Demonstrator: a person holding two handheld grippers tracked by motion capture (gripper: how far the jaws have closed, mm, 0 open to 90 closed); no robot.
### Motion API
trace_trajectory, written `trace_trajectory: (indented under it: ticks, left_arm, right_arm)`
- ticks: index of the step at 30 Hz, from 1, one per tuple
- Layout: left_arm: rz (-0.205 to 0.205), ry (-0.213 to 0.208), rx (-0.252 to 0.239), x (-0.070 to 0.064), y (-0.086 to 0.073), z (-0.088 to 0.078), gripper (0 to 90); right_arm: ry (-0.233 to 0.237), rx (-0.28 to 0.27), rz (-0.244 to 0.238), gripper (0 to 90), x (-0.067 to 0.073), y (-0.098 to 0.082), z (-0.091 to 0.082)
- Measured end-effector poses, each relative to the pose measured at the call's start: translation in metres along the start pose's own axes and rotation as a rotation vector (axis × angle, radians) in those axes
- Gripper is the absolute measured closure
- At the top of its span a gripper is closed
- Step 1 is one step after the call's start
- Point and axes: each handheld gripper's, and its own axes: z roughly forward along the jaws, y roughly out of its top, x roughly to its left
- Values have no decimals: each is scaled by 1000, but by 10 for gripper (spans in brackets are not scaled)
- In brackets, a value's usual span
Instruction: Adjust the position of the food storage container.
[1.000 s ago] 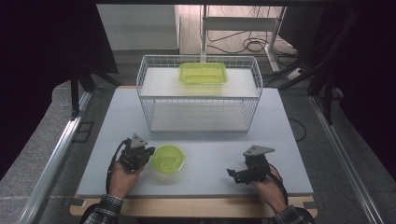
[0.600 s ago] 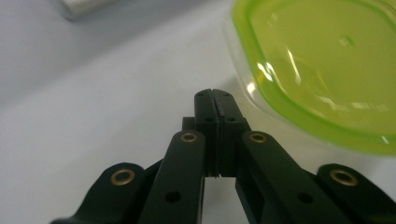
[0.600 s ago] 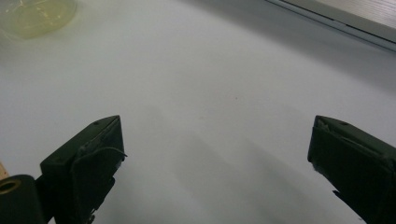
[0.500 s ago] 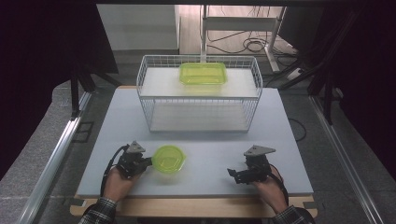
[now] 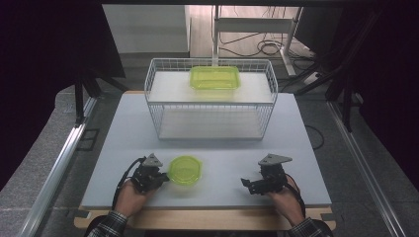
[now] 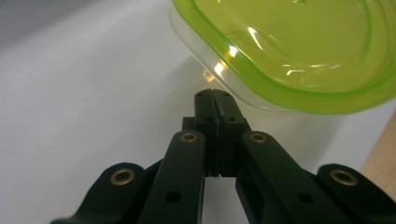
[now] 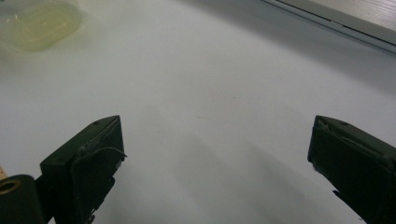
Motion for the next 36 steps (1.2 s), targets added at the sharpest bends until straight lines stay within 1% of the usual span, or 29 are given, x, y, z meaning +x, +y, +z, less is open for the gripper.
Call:
trace_trajectory:
  ticks: [4, 7, 9, 12, 14, 16, 19, 23, 24, 28, 30, 31, 32, 33, 34, 35, 36]
  left_arm:
    - [22, -18, 2, -9, 4, 5, 899]
    - [30, -27, 0, -13, 7, 8, 899]
    - [46, -37, 4, -16, 9, 11, 899]
    - [58, -48, 3, -23, 11, 14, 899]
    - [63, -51, 5, -24, 12, 15, 899]
    - [64, -60, -1, -29, 14, 18, 899]
    - [84, -62, -5, -35, 18, 23, 898]
    - [94, -61, -10, -40, 20, 26, 899]
    - [106, -60, -10, -41, 20, 27, 899]
    - [109, -43, -21, -41, 18, 24, 889]
    - [101, -23, -32, -39, 15, 20, 796]
    - [94, -10, -38, -38, 13, 18, 796]
    - [95, 6, -41, -36, 11, 15, 730]
    - [92, 14, -42, -35, 10, 13, 567]
    - [86, 18, -43, -34, 9, 12, 567]
    - [83, 23, -50, -33, 7, 10, 496]
    - [84, 26, -58, -33, 6, 9, 360]
  right_arm:
    - [3, 1, 1, 36, 0, 0, 0]
    - [3, 2, 1, 36, 0, 0, 1]
    - [3, 2, 1, 36, 1, 0, 1]
    - [4, 0, 1, 36, 0, 0, 0]
    - [5, -3, 1, 36, 0, 0, 1]
    - [5, -3, -1, 36, 1, 0, 1]
    - [5, -1, -3, 36, 1, 0, 1]
    - [5, 0, -5, 36, 1, 0, 1]
    - [5, 0, -5, 36, 1, 0, 1]
    - [4, -3, -6, 36, 2, 0, 1]
    - [3, -15, -5, 36, 2, 1, 0]
    - [3, -15, -5, 36, 2, 1, 0]
    - [2, -18, -7, 35, 2, 1, -1]
    - [6, -25, -5, 35, 2, 1, -2]
    - [6, -25, -5, 35, 2, 1, -2]
    - [8, -28, -5, 35, 2, 1, -2]
    - [10, -29, -5, 34, 2, 1, -2]
